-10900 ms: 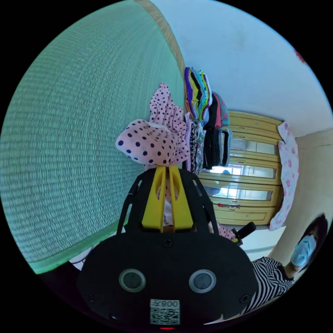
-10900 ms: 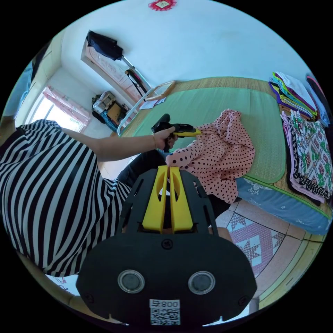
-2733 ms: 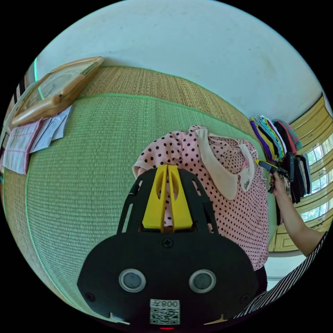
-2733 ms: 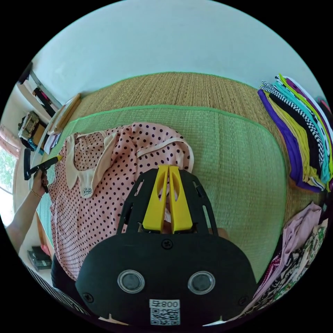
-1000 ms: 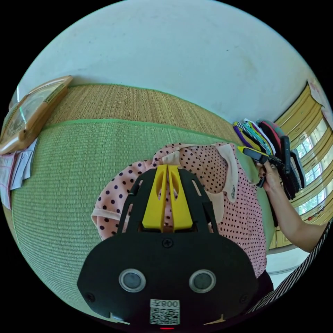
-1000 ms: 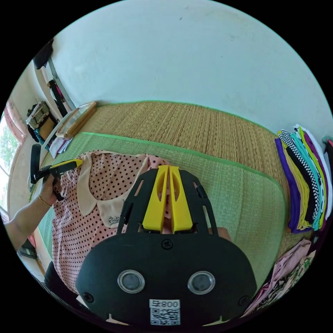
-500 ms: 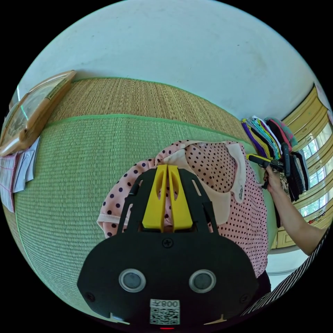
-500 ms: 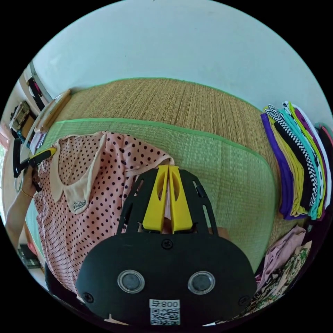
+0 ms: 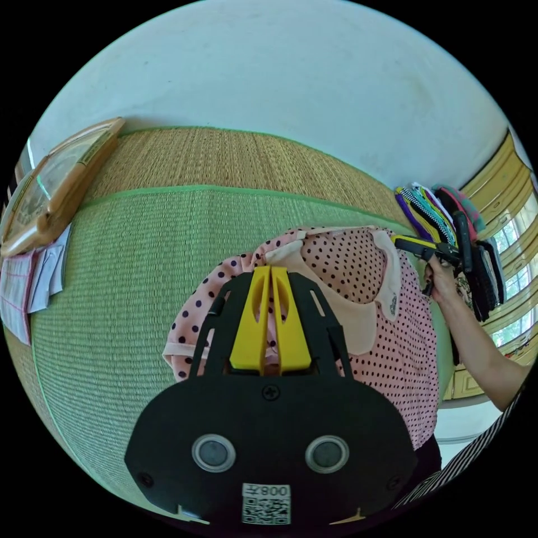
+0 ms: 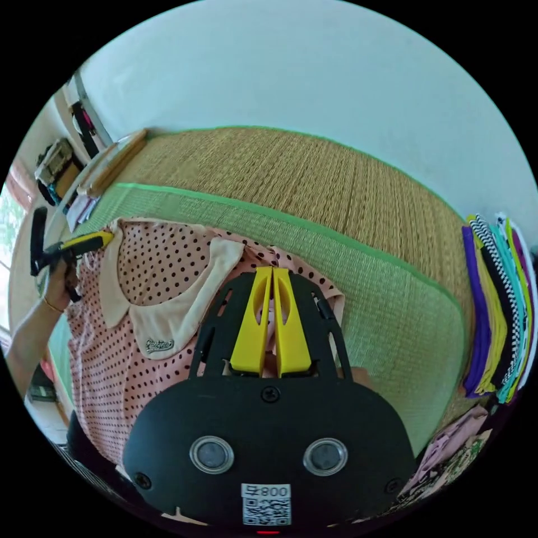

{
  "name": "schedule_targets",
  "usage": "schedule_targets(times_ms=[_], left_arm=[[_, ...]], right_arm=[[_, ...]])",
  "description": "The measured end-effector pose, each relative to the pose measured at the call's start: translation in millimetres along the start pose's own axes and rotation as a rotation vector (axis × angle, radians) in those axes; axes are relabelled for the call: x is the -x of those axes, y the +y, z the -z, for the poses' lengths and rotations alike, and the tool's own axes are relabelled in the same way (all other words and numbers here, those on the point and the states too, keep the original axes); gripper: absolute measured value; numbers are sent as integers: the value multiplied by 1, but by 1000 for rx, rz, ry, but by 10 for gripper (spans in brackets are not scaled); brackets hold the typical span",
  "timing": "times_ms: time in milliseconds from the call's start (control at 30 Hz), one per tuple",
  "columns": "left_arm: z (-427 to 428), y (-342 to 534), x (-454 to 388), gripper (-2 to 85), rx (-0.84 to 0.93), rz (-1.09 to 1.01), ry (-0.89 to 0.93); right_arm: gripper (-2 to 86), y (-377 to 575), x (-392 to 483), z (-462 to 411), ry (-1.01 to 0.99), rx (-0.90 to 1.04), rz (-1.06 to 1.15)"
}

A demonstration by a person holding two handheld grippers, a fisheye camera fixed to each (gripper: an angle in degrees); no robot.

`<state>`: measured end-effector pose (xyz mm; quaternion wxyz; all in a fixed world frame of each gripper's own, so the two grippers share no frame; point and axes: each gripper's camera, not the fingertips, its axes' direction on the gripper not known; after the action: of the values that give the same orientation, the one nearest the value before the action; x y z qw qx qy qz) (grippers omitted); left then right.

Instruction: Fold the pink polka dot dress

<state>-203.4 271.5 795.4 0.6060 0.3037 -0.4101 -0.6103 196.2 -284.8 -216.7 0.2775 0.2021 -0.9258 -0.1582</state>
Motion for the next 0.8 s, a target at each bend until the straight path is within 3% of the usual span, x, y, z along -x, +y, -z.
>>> schedule_targets(times_ms=[267,467,533,800], left_arm=[[36,58,-10,2,-46,-52,80],[57,131,-10,2,10,-21,40],[52,146,-7,2,85,3,0],[63,182,-6,1,77,38,-10]], right_arm=[[0,67,-8,65,-32,-90,24],[1,163,-6,85,-28,-7,30],[1,190,3,74,82,75,55],[1,237,-21,99,32,45,-91]])
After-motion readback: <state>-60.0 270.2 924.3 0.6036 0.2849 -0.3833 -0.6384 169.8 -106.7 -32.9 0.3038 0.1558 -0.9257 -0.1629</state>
